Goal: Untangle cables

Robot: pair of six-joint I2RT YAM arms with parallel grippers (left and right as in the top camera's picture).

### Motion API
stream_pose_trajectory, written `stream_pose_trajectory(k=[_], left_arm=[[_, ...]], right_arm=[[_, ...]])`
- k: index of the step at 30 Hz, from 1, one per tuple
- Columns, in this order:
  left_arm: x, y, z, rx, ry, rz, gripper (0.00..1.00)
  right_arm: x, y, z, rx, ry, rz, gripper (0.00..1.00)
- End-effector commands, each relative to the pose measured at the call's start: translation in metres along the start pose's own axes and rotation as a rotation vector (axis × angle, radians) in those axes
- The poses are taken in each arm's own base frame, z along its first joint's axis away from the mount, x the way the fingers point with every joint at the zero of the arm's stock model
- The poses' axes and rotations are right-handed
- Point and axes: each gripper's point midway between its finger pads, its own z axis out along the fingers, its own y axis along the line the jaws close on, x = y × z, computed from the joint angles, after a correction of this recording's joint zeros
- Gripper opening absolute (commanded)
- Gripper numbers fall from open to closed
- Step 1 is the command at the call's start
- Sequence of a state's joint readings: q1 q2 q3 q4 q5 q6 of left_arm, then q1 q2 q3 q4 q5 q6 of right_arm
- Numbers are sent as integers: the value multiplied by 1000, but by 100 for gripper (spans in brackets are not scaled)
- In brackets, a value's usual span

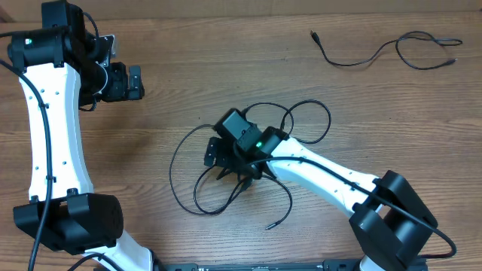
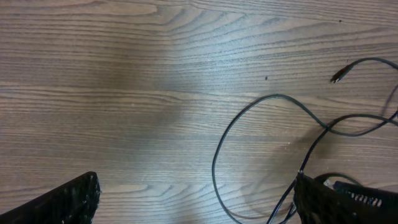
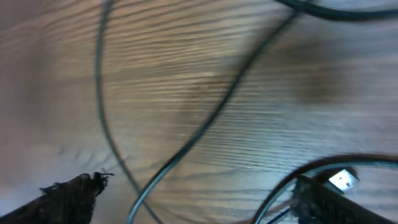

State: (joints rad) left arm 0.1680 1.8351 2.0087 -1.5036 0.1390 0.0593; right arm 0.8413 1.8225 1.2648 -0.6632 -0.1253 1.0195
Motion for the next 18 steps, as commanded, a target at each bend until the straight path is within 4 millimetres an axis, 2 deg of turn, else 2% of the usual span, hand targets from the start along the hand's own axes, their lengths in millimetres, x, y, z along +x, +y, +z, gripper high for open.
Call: stream_pose_trajectory(k=[1, 9, 18], left_arm=[[1, -3, 3, 12, 10, 19, 100], [1, -3, 3, 12, 10, 19, 100], [1, -3, 3, 12, 10, 19, 99]], right_arm=[[-6, -6, 4, 41, -86, 148, 93], [-1, 21, 14, -46, -106, 118, 93], [2, 15, 30, -19, -92, 115, 86]])
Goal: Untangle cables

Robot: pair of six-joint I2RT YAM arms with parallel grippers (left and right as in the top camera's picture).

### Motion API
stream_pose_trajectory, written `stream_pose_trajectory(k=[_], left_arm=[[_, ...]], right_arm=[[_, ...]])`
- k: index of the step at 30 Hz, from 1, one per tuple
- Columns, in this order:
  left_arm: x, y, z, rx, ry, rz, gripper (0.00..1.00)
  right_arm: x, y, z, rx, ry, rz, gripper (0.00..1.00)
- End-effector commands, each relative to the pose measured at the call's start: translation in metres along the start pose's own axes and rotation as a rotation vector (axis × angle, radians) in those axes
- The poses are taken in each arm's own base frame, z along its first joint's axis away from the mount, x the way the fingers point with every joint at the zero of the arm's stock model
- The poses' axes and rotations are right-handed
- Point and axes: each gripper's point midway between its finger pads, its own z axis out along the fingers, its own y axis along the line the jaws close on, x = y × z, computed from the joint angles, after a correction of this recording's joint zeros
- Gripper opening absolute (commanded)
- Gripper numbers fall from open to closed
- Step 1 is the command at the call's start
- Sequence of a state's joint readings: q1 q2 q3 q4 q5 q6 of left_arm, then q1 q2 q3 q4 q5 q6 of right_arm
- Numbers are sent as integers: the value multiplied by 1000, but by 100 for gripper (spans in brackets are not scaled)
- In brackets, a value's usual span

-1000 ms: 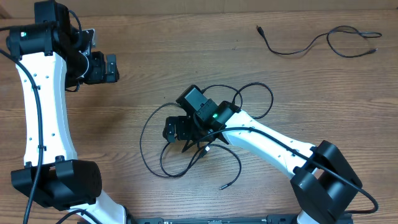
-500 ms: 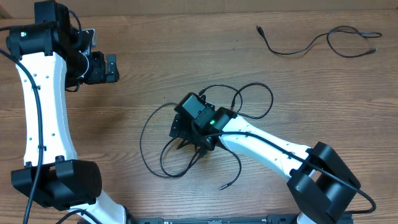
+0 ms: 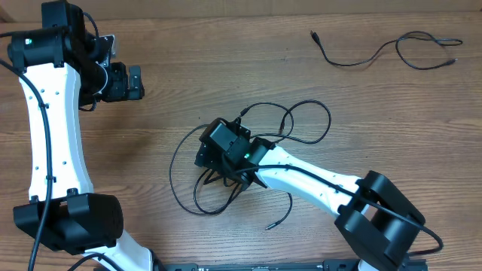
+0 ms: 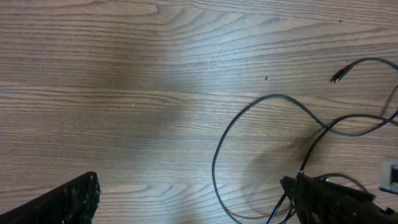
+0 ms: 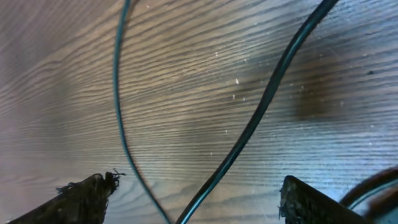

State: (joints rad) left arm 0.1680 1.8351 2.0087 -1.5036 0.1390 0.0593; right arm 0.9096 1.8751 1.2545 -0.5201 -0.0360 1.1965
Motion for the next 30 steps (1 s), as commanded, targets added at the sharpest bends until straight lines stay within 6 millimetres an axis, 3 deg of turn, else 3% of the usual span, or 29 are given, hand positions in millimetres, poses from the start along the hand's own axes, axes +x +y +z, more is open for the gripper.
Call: stream_pose_trajectory(k=[1, 9, 16, 23, 26, 30], left_arm=[[1, -3, 3, 12, 10, 19, 100], [1, -5, 3, 13, 10, 22, 100], [1, -6, 3, 14, 10, 25, 99], [1, -6, 3, 14, 10, 25, 100], [1, -6, 3, 14, 10, 25, 100], [1, -6, 3, 14, 10, 25, 99]], right_arm=[[-1, -9, 9, 35, -12, 7, 84], [-4, -11, 19, 39, -28, 8, 76], [-12, -18, 23, 59, -31, 22, 63], [-11, -14, 23, 45, -40, 13, 33], [-13, -12, 23, 40, -46, 13, 4], [-13, -12, 23, 40, -46, 12, 4]])
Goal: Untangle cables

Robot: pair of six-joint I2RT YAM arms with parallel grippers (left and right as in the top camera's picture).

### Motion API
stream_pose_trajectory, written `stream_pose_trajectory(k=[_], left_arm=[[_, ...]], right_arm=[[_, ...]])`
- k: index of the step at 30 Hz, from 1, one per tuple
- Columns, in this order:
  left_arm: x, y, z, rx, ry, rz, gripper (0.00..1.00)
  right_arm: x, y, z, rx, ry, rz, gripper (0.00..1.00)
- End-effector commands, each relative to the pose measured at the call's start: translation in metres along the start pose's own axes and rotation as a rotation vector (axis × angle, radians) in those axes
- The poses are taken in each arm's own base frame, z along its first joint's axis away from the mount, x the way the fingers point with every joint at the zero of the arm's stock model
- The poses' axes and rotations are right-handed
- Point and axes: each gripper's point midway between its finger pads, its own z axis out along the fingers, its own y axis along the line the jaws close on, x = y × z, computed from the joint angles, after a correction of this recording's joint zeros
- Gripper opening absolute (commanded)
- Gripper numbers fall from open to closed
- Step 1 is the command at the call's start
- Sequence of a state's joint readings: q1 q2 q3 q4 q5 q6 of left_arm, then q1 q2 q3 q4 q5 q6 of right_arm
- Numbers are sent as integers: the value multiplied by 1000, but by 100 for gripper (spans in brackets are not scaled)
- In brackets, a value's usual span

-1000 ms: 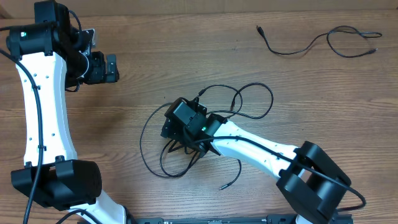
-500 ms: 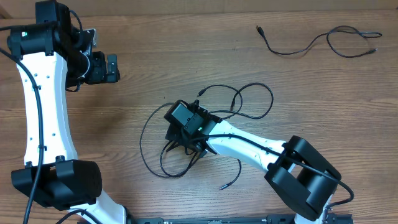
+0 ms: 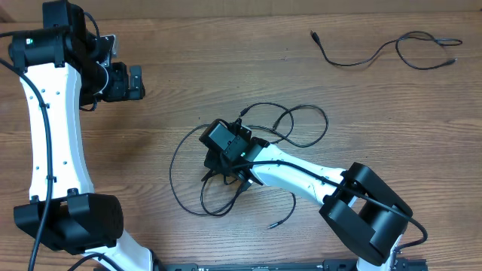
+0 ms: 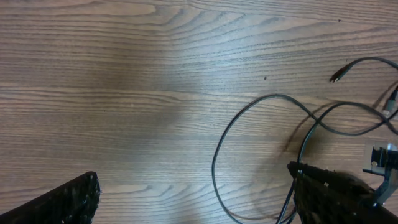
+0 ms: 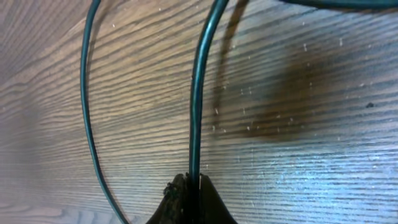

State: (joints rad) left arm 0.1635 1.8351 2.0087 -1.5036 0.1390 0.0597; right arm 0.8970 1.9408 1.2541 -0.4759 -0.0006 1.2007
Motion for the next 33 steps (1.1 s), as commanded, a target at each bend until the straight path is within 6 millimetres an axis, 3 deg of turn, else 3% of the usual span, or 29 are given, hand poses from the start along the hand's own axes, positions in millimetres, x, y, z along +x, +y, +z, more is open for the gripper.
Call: stream_pose_trajectory(k=[1, 5, 9, 17, 23, 26, 29, 33], left_arm=[[1, -4, 3, 13, 10, 20, 100], [1, -4, 3, 13, 10, 20, 100], [1, -4, 3, 13, 10, 20, 99], [1, -4, 3, 13, 10, 20, 100], [1, -4, 3, 13, 10, 20, 100], [1, -4, 3, 13, 10, 20, 100], [1, -4, 3, 12, 9, 20, 100], [1, -4, 3, 12, 10, 19, 100]], right_arm=[[-2, -3, 1, 9, -11, -3, 4], [-3, 12, -13, -35, -6, -80, 4], [-18, 39, -56, -97, -74, -192, 4], [-67, 95, -199, -240, -405, -414, 4], [-111, 97, -317, -283, -765, -377, 4], [-117, 101, -366, -317, -901, -467, 4], [-117, 103, -399, -327, -989, -573, 4], [-118, 99, -416, -285, -1046, -661, 4]])
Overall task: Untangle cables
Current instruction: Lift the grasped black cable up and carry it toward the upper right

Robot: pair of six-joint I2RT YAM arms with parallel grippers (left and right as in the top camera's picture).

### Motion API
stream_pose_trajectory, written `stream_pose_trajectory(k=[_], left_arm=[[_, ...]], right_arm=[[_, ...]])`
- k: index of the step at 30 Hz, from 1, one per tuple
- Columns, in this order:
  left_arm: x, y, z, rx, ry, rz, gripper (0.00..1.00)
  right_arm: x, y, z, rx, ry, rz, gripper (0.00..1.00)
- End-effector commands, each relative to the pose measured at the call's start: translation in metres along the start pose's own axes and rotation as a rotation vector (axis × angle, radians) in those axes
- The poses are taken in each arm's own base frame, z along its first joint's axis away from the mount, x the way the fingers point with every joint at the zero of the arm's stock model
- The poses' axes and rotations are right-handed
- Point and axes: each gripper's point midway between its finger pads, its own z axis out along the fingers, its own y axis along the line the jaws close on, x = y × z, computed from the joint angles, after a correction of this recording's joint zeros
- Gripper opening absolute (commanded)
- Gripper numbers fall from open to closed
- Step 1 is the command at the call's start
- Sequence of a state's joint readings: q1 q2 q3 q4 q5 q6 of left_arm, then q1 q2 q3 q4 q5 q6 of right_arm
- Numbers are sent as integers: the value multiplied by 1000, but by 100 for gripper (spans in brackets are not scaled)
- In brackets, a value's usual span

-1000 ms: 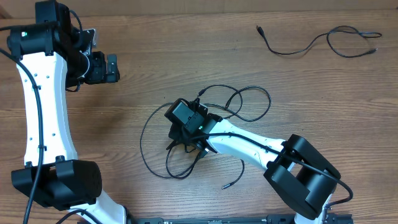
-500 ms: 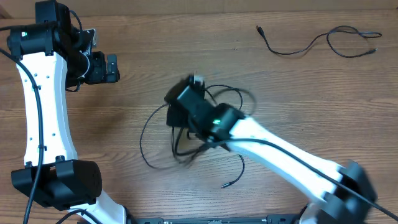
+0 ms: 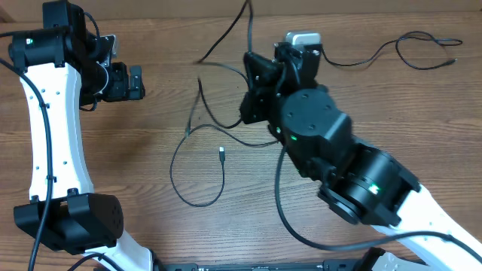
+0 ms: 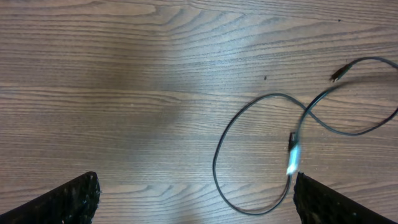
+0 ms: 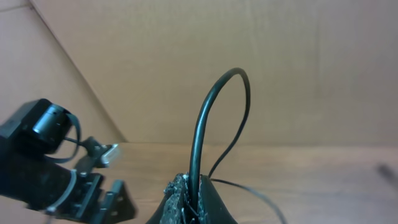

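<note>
My right gripper (image 5: pixel 194 190) is shut on a black cable (image 5: pixel 205 118) and held high above the table; the cable arches up out of the pinched fingers. In the overhead view that cable (image 3: pixel 226 34) hangs from the raised right arm (image 3: pixel 309 113) down to a loop (image 3: pixel 172 169) lying on the wood, ending in a small plug (image 3: pixel 222 153). Another strand (image 3: pixel 277 192) trails under the arm toward the front. My left gripper (image 3: pixel 135 83) stays open at the far left; its wrist view shows the loop (image 4: pixel 217 165) and a blurred plug (image 4: pixel 291 158) between its fingers' reach.
A separate thin black cable (image 3: pixel 354 65) lies at the back right, partly hidden by the right arm. The left arm's white links (image 3: pixel 45 128) run along the table's left side. The left arm's gripper also shows at the left in the right wrist view.
My right gripper, shut on a strand low in the tangle, now stands high above the table with it. The knot has pulled apart into a hanging cable and a loop. Left arm unmoved.
First my right gripper hovered open over the tangled cables at the table's middle. Then it sat lower, fingers either side of a strand. Then it was shut on that strand. Now the strand is raised and the tangle has opened out.
</note>
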State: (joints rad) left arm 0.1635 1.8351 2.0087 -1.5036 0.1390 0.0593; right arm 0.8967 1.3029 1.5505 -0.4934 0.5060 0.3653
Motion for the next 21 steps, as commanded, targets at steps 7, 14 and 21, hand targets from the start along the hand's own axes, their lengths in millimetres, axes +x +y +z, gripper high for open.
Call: stream_pose_trajectory(k=[7, 14, 21], left_arm=[[1, -5, 3, 13, 10, 22, 100], [1, -4, 3, 13, 10, 21, 100], [1, -4, 3, 13, 10, 21, 99]], right_arm=[[-26, -27, -13, 153, -84, -155, 4], [-42, -64, -25, 382, -165, -150, 4], [-53, -92, -43, 577, -230, -147, 4]])
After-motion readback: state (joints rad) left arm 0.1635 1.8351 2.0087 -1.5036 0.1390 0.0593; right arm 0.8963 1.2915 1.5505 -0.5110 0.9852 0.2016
